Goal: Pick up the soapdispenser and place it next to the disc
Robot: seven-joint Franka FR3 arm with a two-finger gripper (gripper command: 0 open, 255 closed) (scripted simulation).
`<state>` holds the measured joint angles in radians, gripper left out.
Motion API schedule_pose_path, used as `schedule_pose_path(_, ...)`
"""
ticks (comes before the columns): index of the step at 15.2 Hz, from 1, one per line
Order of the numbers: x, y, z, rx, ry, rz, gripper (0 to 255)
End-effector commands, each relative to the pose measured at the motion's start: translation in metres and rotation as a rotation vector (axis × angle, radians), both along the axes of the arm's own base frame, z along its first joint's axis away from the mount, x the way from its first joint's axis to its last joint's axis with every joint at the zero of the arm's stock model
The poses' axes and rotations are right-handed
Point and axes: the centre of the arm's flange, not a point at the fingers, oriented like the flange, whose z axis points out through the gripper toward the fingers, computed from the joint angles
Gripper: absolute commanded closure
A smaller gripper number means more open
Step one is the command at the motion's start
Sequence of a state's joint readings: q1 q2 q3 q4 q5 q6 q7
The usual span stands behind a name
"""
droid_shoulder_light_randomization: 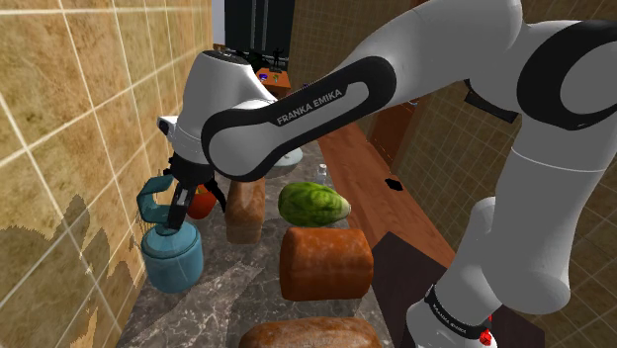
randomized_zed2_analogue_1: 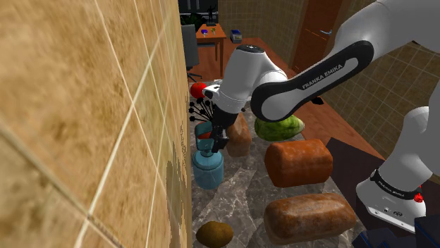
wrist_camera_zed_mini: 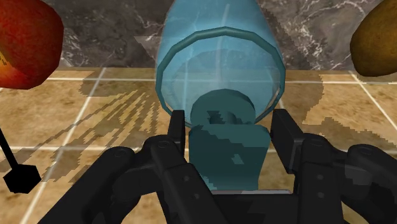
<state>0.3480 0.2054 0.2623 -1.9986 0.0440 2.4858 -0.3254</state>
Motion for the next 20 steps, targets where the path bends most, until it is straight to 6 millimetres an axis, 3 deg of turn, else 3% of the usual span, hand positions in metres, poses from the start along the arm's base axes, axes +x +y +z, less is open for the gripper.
schedule_pose_path(1,0.0,0.0,0.0,0.0,0.0,0.0,255)
schedule_pose_path(8,0.0,0.0,0.0,0.0,0.0,0.0,255)
schedule_pose_path(20,0.0,0.0,0.063,0.0,0.0,0.0,255)
